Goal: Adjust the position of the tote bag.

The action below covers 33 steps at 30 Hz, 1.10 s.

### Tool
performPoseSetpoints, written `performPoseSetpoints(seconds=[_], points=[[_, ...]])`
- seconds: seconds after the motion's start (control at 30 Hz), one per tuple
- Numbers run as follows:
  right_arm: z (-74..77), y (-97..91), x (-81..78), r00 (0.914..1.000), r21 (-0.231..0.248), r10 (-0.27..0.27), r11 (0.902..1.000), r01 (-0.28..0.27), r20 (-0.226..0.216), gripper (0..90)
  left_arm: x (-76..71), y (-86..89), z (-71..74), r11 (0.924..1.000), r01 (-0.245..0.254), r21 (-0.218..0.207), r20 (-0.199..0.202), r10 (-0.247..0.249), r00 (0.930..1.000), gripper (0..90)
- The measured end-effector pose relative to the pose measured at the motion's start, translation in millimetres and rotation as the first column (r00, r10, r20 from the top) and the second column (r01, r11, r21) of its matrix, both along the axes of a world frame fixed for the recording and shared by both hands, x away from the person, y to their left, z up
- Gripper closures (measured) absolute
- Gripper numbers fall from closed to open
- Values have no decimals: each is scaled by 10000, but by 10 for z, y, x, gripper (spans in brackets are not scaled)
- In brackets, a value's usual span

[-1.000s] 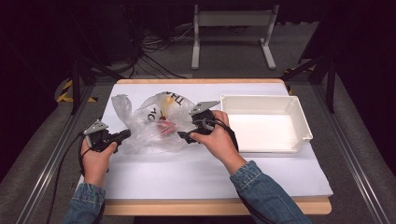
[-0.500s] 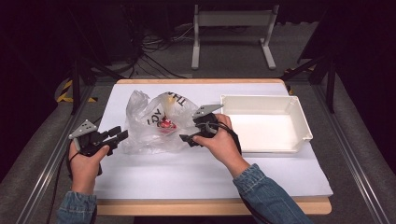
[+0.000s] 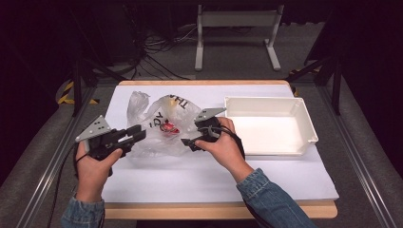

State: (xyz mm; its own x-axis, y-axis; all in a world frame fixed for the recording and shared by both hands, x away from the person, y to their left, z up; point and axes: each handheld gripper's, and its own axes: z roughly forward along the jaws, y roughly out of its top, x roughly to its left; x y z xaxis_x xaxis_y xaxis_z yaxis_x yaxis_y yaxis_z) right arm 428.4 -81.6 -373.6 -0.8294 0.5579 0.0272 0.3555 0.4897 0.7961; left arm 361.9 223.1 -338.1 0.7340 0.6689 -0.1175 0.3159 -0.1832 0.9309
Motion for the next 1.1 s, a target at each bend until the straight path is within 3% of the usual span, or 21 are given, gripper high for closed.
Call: performPoseSetpoints(seconds=[0.23, 0.27, 0.33, 0.37, 0.53, 0.7, 0.93, 1.1], points=[[19, -7, -74, 9998, 71, 210, 9998, -210, -22, 195, 291, -126, -179, 9989, -454, 97, -168, 456, 9988, 779], [26, -5, -98, 9994, 111, 349, 9993, -348, -74, 212, 342, -142, -220, 9968, -700, 374, -200, 708, 9973, 782], [33, 0, -111, 9991, 145, 404, 9991, -403, -89, 223, 372, -151, -250, 9958, -804, 427, -303, 817, 9962, 792], [57, 15, -140, 9978, 321, 617, 9976, -609, -236, 266, 389, -154, -270, 9956, -819, 448, -412, 837, 9956, 814], [132, 77, -202, 9940, 692, 1016, 9927, -986, -409, 300, 466, -172, -405, 9924, -856, 884, -941, 938, 9911, 831], [281, 163, -241, 9915, 1439, 1287, 9817, -1246, -198, 397, 478, -154, -478, 9919, -819, 967, -1223, 935, 9881, 837], [414, 224, -155, 9961, 2845, 874, 9552, -819, -67, 513, 466, -170, -538, 9925, -466, 1130, -1573, 642, 9855, 837], [392, 230, -28, 9992, 2379, -43, 9713, -50, 385, 643, 457, -185, -584, 9923, -187, 1227, -1920, 423, 9805, 839]])
